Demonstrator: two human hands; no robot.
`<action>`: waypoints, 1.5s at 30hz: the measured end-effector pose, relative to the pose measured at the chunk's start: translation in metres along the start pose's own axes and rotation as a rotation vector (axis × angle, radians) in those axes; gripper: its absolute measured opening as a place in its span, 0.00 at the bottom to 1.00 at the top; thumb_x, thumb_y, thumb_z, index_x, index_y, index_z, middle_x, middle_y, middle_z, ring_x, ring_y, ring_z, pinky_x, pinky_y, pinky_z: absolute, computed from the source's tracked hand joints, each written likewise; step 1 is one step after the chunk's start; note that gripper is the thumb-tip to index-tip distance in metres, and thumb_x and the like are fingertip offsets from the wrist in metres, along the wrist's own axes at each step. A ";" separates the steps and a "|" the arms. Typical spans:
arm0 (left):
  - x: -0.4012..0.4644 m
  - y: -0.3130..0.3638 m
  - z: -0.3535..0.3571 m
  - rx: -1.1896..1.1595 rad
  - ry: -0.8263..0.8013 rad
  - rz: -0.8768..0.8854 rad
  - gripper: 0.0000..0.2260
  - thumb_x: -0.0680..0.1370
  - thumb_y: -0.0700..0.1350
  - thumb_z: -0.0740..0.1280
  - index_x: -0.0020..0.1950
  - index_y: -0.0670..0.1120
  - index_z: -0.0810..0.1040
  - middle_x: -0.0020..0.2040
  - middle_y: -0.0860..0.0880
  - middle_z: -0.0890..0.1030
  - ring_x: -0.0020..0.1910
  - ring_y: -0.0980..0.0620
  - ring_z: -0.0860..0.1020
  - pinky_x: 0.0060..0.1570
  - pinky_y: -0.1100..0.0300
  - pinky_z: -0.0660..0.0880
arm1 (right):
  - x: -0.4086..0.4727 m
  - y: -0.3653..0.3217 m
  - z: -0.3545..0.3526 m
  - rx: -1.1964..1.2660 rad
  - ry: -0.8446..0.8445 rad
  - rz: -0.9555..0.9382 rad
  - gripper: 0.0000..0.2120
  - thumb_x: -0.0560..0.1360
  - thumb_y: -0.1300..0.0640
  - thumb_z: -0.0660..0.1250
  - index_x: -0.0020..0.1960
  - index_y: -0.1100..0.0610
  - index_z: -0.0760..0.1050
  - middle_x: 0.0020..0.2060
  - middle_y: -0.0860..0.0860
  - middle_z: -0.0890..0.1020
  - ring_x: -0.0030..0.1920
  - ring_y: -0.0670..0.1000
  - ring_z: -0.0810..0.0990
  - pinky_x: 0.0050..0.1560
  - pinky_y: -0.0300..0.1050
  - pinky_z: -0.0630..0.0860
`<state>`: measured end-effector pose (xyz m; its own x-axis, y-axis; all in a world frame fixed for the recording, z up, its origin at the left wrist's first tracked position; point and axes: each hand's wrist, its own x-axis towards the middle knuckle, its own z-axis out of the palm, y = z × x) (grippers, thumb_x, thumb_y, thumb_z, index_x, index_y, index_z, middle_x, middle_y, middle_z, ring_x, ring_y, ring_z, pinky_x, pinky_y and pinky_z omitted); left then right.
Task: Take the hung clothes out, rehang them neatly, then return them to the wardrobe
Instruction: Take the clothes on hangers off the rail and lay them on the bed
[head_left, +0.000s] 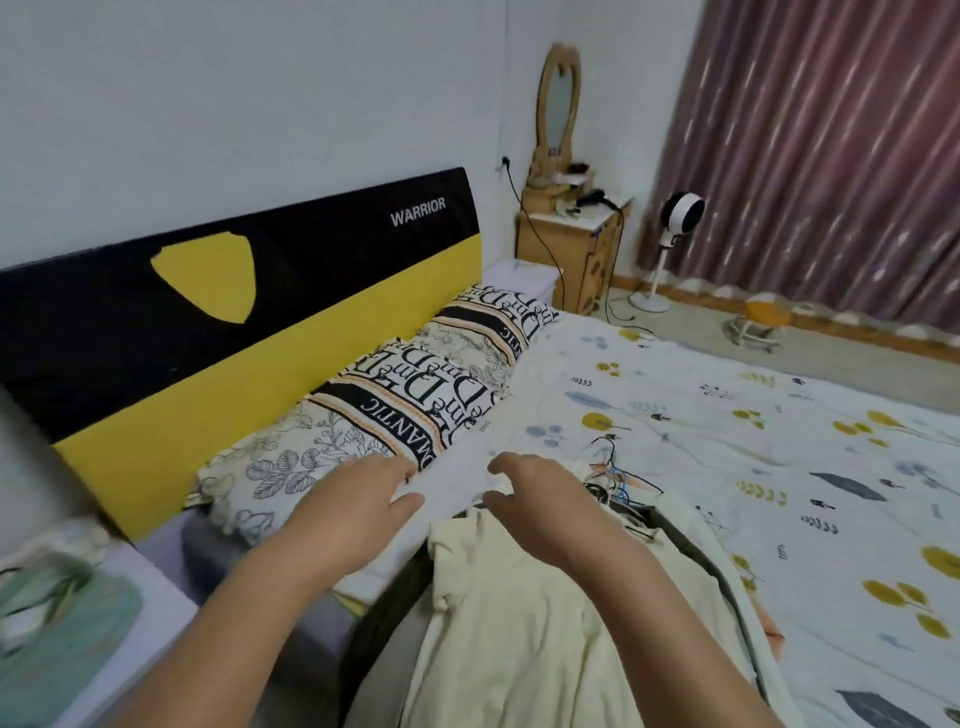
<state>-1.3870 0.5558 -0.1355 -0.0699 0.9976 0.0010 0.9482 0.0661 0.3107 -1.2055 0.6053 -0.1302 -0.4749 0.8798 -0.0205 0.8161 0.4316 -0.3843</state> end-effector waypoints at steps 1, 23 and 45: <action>-0.010 -0.002 -0.010 0.001 0.032 -0.017 0.19 0.79 0.55 0.57 0.70 0.54 0.66 0.68 0.53 0.70 0.65 0.52 0.69 0.62 0.58 0.66 | -0.002 -0.011 -0.007 -0.013 0.005 -0.044 0.19 0.79 0.51 0.58 0.67 0.55 0.67 0.64 0.55 0.74 0.64 0.56 0.70 0.60 0.49 0.70; -0.341 -0.004 -0.100 0.126 0.475 -0.977 0.19 0.79 0.53 0.59 0.70 0.51 0.67 0.68 0.50 0.71 0.66 0.51 0.70 0.64 0.58 0.65 | -0.095 -0.219 -0.008 -0.033 -0.241 -1.050 0.18 0.78 0.50 0.60 0.67 0.52 0.68 0.64 0.52 0.74 0.63 0.54 0.72 0.58 0.45 0.69; -0.746 -0.024 -0.111 0.070 0.662 -1.656 0.23 0.79 0.55 0.60 0.72 0.53 0.61 0.69 0.53 0.68 0.64 0.55 0.70 0.59 0.64 0.68 | -0.374 -0.495 0.108 0.098 -0.521 -1.631 0.21 0.80 0.50 0.58 0.72 0.49 0.61 0.68 0.48 0.69 0.67 0.49 0.67 0.64 0.42 0.66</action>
<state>-1.3924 -0.1929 -0.0382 -0.9544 -0.2776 0.1100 -0.2248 0.9104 0.3474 -1.4669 0.0410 -0.0320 -0.7962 -0.5857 0.1519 -0.5963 0.7169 -0.3612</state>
